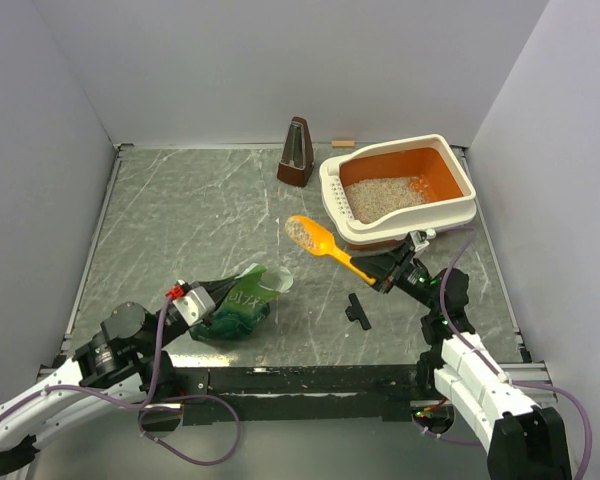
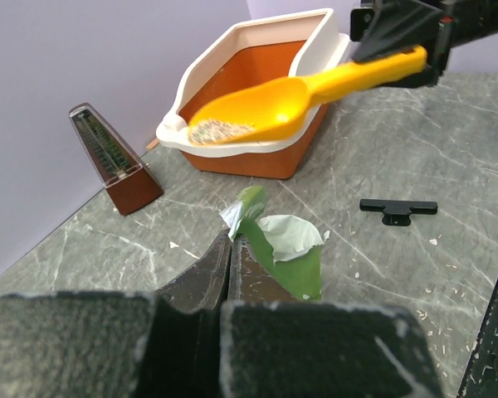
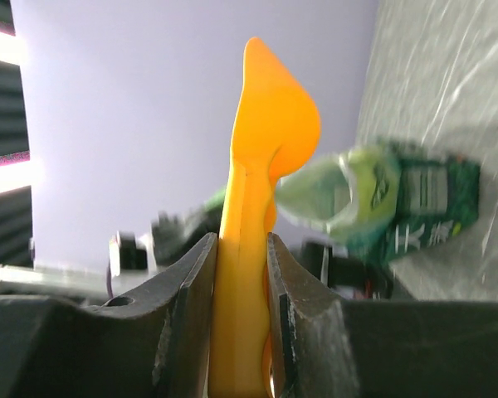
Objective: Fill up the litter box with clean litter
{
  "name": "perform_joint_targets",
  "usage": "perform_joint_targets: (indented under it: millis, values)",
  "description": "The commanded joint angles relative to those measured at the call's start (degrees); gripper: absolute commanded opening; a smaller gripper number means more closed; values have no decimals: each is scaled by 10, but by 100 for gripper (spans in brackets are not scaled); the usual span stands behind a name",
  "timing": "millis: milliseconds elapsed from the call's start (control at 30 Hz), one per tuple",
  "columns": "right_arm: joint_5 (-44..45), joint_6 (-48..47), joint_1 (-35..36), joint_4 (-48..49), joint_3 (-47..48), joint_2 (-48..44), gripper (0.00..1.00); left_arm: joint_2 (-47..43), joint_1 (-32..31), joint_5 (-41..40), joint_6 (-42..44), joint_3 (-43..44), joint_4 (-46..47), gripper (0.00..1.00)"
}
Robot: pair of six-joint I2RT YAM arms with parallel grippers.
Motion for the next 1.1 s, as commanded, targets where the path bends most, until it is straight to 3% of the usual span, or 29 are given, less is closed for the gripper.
perform_joint_targets:
  millis: [0,233,433,567,767,1067]
  values:
    - [104,4,-10,-31,53,8,0,-6,9,42,-16,-11,41,1]
    - [182,20,-38,19,72,64,0,-30,9,56,-24,-21,48,1]
    - [240,-29,-92,-36,106,72,0,-50,9,48,-26,-24,45,1]
    - [263,-116,-125,-177,164,57,0,-46,9,48,-29,-22,44,1]
    - [381,-309,-128,-444,299,54,0,-46,9,43,-29,-22,46,1]
    - [412,-548,-118,-617,491,179,0,-42,9,42,-33,-18,42,1]
